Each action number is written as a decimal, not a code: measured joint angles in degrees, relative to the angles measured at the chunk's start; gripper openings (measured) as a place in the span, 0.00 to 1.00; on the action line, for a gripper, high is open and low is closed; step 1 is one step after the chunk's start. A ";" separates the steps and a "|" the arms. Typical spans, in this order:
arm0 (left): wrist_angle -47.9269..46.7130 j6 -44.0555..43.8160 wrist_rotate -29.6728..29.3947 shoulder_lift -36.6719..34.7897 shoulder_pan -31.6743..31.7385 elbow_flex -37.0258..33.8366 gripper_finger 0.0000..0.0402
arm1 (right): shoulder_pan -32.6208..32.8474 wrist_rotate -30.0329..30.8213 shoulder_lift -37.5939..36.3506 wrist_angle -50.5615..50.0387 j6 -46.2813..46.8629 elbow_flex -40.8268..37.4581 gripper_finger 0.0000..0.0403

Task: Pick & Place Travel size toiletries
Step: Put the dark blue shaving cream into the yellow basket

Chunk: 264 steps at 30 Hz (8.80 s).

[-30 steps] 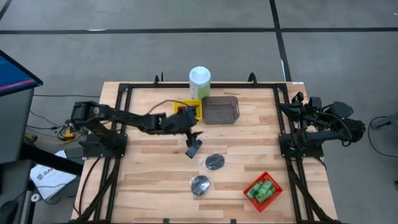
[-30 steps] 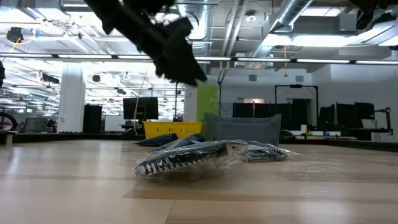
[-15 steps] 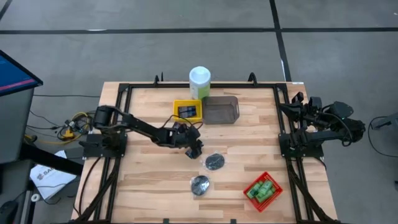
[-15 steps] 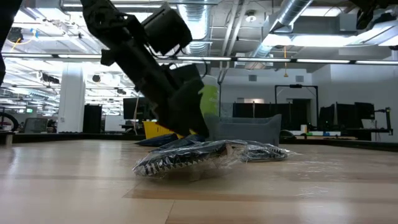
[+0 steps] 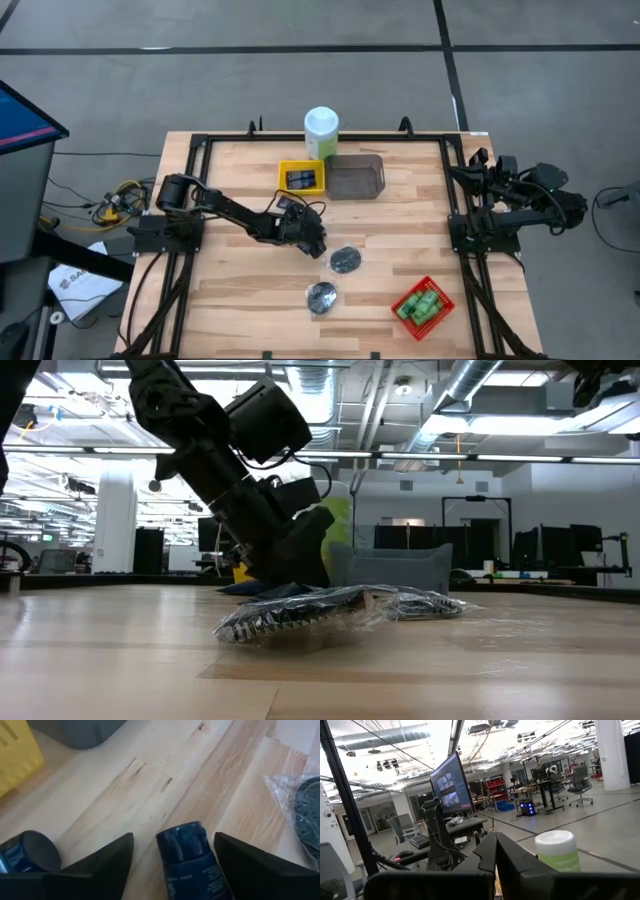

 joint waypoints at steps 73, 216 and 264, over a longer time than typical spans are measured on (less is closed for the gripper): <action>11.26 15.80 10.61 3.78 4.34 0.13 0.70 | 0.00 0.00 0.00 1.62 -0.68 0.00 0.00; 17.28 24.66 18.49 -23.15 20.87 -33.53 0.84 | -0.07 0.04 0.00 9.39 -2.05 0.04 0.00; 18.88 18.70 16.51 -37.42 11.61 -33.70 0.24 | -0.04 0.04 0.00 9.38 -1.67 0.04 0.00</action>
